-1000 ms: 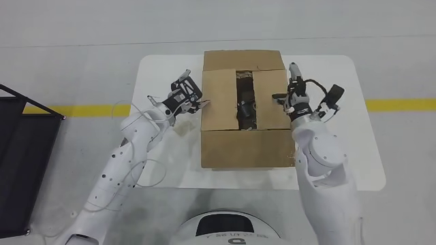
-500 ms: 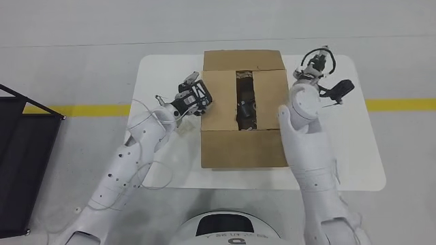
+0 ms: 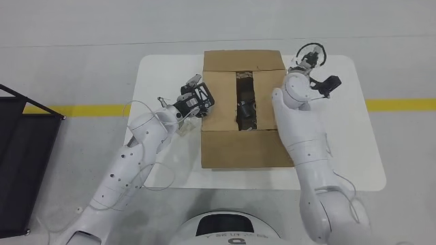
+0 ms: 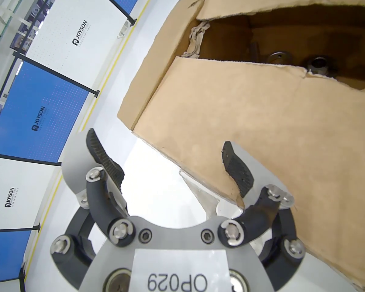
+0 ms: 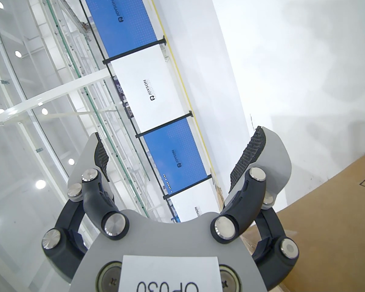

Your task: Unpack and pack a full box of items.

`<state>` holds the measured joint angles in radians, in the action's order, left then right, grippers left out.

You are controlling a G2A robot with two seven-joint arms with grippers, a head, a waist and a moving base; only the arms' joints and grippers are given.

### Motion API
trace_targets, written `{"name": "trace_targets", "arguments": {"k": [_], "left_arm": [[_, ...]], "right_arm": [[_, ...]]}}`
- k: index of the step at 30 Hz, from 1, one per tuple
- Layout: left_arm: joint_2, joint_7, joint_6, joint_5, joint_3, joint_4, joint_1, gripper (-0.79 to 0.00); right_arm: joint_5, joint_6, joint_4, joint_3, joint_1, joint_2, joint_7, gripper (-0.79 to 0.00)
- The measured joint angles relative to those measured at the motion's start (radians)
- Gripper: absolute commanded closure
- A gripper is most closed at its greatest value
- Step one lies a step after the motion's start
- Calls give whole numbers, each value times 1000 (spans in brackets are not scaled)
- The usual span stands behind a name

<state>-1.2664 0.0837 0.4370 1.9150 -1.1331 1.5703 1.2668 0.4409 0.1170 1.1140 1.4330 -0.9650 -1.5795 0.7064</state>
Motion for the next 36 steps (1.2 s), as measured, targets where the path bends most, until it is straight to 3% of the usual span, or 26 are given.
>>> {"name": "trace_targets", "arguments": {"k": [9,23,28,32,36], "left_arm": [[0,0,0,0,0,0,0,-785],[0,0,0,0,0,0,0,-785],[1,-26,-29,-10,-9,31,9,-785],[9,-80,-66,-28,-55,107,39,-785],[18,-102,-78,-39,-103,167,75,-785]], "right_arm": [[181,71,50,82,5,1,-143,-785],[418,251,273,176,-106,12,-297,-785],[389,186,356,177,-148,14,-287,-785],[235,9,379,108,-185,8,-252,-785],[224,9,382,82,-195,6,-261,-785]]}}
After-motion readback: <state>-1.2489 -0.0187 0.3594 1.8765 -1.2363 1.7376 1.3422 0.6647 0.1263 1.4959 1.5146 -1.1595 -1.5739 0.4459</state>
